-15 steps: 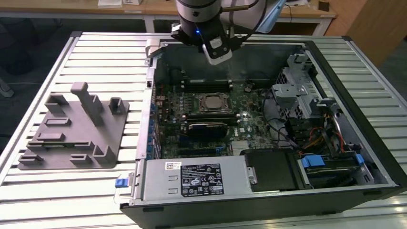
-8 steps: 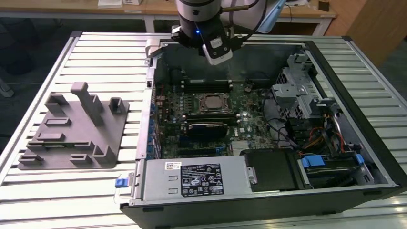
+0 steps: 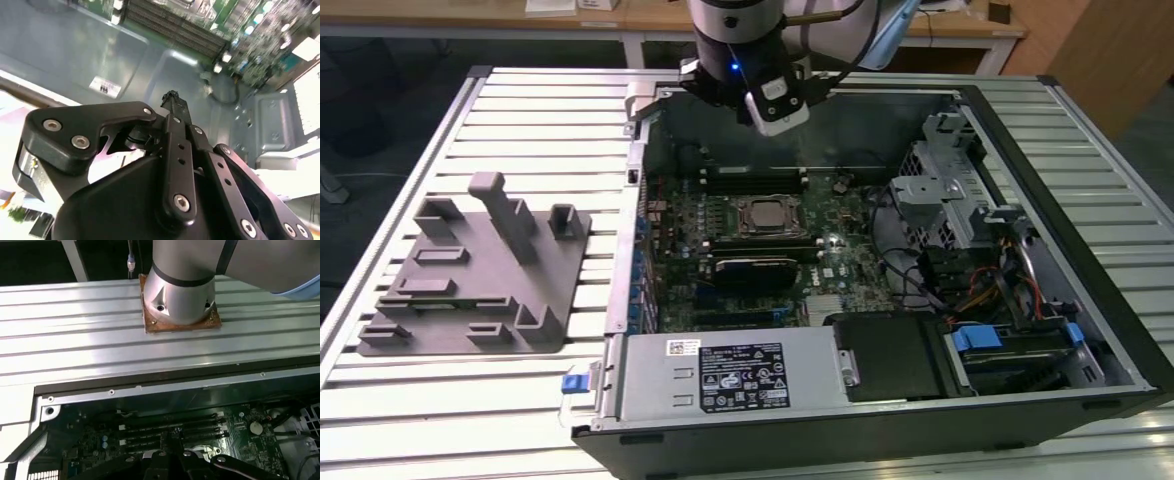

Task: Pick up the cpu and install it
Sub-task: 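Install the second cpu locking lever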

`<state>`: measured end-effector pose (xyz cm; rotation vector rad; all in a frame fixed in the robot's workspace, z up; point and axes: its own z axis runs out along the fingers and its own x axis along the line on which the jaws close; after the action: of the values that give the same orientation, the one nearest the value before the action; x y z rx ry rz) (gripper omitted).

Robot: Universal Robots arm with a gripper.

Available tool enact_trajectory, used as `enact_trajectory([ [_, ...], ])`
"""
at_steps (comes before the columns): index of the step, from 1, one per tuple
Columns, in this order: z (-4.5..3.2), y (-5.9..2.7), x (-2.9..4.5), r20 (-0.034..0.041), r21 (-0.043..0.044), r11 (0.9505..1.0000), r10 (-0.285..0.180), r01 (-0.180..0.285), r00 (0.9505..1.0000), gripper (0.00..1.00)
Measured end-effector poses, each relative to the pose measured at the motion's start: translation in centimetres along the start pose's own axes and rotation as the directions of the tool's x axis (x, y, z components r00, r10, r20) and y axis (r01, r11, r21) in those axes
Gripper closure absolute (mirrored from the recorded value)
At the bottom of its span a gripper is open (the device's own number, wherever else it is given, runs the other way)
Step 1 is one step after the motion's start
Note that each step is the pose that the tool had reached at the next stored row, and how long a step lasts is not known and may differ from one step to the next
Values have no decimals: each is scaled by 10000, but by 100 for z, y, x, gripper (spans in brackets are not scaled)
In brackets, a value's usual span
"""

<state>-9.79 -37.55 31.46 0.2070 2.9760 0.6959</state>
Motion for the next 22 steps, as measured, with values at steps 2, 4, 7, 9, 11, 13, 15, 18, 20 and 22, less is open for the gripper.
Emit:
enact_trajectory([
  [2, 0, 0, 0, 1, 6, 10000, -1, 1, 10000, 89],
  [4, 0, 0, 0, 1, 7, 10000, -1, 1, 10000, 89],
  [7, -1, 0, 0, 43, 345, 9994, -28, 26, 10000, 89],
  [9, 0, 0, 0, 88, 695, 9976, -57, 50, 9999, 89],
  [11, 0, 0, 0, 98, 801, 9968, -71, 63, 9999, 89],
  [13, 0, 0, 0, 127, 1066, 9943, -101, 87, 9999, 89],
  [15, -1, 0, 1, 159, 1379, 9904, -139, 116, 9998, 89],
  [18, 0, 0, 0, 160, 1386, 9903, -141, 118, 9998, 89],
  [20, 1, 1, -4, 161, 1401, 9901, -142, 118, 9998, 89],
  [22, 1, 1, -8, 207, 1626, 9867, -119, 84, 9997, 89],
])
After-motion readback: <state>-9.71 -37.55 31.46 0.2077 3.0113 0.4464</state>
